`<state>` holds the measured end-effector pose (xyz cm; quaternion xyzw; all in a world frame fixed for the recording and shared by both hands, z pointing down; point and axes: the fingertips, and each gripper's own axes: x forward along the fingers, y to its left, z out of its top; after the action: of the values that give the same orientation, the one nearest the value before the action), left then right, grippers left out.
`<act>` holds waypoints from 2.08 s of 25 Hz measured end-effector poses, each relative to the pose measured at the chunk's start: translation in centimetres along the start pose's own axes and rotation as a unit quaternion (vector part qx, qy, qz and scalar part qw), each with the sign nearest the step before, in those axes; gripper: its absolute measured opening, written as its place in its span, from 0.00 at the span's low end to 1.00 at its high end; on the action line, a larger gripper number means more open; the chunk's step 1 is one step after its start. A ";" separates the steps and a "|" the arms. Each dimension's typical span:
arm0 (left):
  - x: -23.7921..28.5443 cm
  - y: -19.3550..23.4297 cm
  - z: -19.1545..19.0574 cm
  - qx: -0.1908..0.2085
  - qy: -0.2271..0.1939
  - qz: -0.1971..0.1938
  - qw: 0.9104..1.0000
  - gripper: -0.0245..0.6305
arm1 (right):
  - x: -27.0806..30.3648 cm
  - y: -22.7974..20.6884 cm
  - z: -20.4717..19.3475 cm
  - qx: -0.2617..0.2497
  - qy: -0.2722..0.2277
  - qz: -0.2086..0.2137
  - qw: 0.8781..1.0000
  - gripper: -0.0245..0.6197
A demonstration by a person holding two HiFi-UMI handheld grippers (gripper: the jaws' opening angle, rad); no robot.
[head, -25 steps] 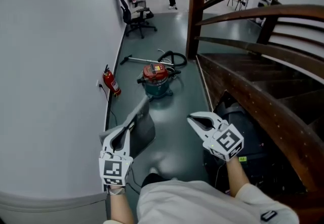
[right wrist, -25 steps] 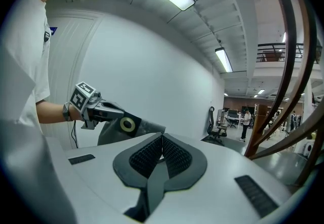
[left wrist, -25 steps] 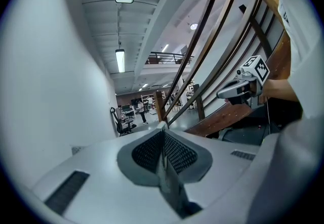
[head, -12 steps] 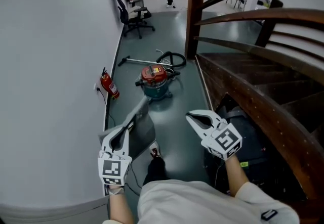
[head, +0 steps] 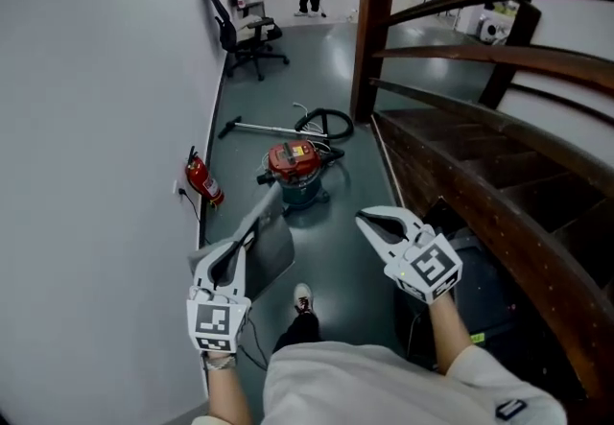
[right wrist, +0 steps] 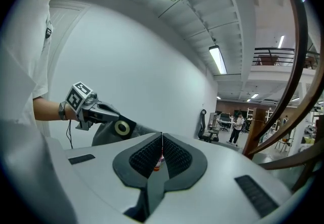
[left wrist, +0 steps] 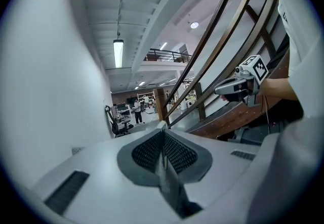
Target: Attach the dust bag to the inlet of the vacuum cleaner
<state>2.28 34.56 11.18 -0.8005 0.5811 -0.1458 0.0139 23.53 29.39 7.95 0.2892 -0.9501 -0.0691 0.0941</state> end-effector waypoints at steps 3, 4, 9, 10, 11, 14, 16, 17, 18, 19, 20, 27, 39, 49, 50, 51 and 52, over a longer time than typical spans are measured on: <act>2.9 2.7 0.3 0.002 0.002 -0.004 1.000 0.07 | 2.8 -2.1 0.6 0.008 -0.009 -0.008 1.000 0.08; 3.8 3.7 0.3 0.003 0.001 -0.004 1.000 0.07 | 3.7 -2.8 0.7 0.010 -0.011 -0.010 1.000 0.08; 7.4 8.0 0.5 0.004 0.000 -0.004 1.000 0.07 | 8.0 -5.6 0.9 0.024 -0.006 -0.022 0.999 0.08; 8.0 8.9 0.5 0.002 0.001 -0.003 1.000 0.07 | 8.8 -6.2 1.1 0.026 -0.006 -0.027 0.999 0.08; 8.5 9.6 0.5 0.000 0.002 -0.003 1.000 0.07 | 9.6 -6.7 1.1 0.025 -0.007 -0.032 0.999 0.08; 10.3 11.6 0.2 -0.003 0.004 -0.001 1.000 0.07 | 11.8 -8.0 0.8 0.014 0.004 -0.039 0.999 0.08; 11.5 12.8 0.0 -0.003 0.005 -0.001 1.000 0.07 | 13.3 -8.8 0.5 0.008 0.012 -0.039 0.999 0.08; 12.1 13.4 0.0 -0.004 0.006 -0.001 1.000 0.07 | 14.0 -9.2 0.4 0.007 0.016 -0.039 0.999 0.08; 12.7 13.9 -0.1 -0.005 0.007 -0.002 1.000 0.07 | 14.8 -9.5 0.2 0.007 0.020 -0.039 0.999 0.08; 13.3 14.5 -0.2 -0.007 0.007 -0.002 1.000 0.07 | 15.5 -9.8 0.1 0.007 0.025 -0.038 0.999 0.08; 13.9 15.0 -0.3 -0.009 0.008 -0.003 1.000 0.07 | 16.3 -10.1 0.0 0.007 0.029 -0.036 0.999 0.08; 18.0 18.4 -1.0 -0.008 0.014 -0.009 1.000 0.07 | 20.9 -12.3 -1.3 -0.003 0.052 -0.030 0.998 0.08; 21.2 23.1 -1.5 -0.007 0.017 0.015 1.000 0.07 | 25.7 -15.7 -3.5 0.027 0.081 -0.057 0.995 0.08; 25.2 26.7 -4.7 -0.023 0.045 0.044 0.998 0.07 | 30.2 -20.1 -5.9 0.047 0.086 -0.058 0.994 0.08; 25.6 27.1 -5.2 -0.025 0.047 0.050 0.997 0.07 | 30.9 -20.7 -6.4 0.045 0.089 -0.057 0.993 0.08; 26.0 27.5 -5.6 -0.027 0.050 0.056 0.997 0.07 | 31.6 -21.2 -6.9 0.044 0.091 -0.054 0.993 0.08; 26.5 27.9 -6.1 -0.029 0.054 0.061 0.996 0.07 | 32.3 -21.7 -7.4 0.044 0.093 -0.050 0.993 0.08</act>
<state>-17.63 1.65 17.42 -0.7543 0.6331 -0.1707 -0.0323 10.41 -7.20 15.58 0.3457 -0.9236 -0.0049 0.1658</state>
